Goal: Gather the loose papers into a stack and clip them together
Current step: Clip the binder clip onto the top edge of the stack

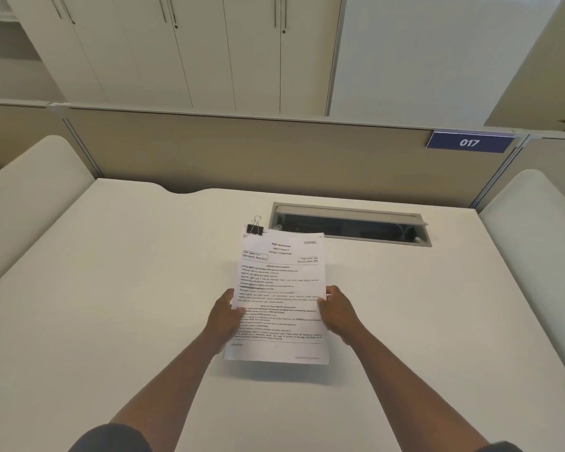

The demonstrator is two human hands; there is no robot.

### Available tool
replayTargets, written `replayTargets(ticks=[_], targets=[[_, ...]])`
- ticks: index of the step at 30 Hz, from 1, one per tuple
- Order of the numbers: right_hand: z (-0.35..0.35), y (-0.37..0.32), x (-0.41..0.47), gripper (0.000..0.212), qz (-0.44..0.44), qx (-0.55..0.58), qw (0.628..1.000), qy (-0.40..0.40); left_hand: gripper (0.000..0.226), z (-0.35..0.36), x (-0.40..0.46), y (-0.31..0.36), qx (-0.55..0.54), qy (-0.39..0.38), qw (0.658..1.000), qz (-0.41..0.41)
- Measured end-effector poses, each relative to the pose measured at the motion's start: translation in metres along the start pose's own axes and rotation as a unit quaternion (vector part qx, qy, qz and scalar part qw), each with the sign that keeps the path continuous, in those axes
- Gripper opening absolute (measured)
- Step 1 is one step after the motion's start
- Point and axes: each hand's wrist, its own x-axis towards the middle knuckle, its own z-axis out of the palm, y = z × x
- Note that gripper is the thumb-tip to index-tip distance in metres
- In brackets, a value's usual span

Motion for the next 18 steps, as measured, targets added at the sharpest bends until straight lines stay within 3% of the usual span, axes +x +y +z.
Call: replayTargets(ticks=[9,18], targets=[[0.073,-0.094,0.081,0.028,-0.042,-0.046,0.998,-0.021,0.027,-0.094,0.083,0.013,0.16,0.145,0.976,-0.011],[0.11,-0.151,0.18,0.03,-0.067,-0.075,0.995,-0.002,0.035,-0.147,0.185,0.024,0.129,0.197,0.972,0.007]])
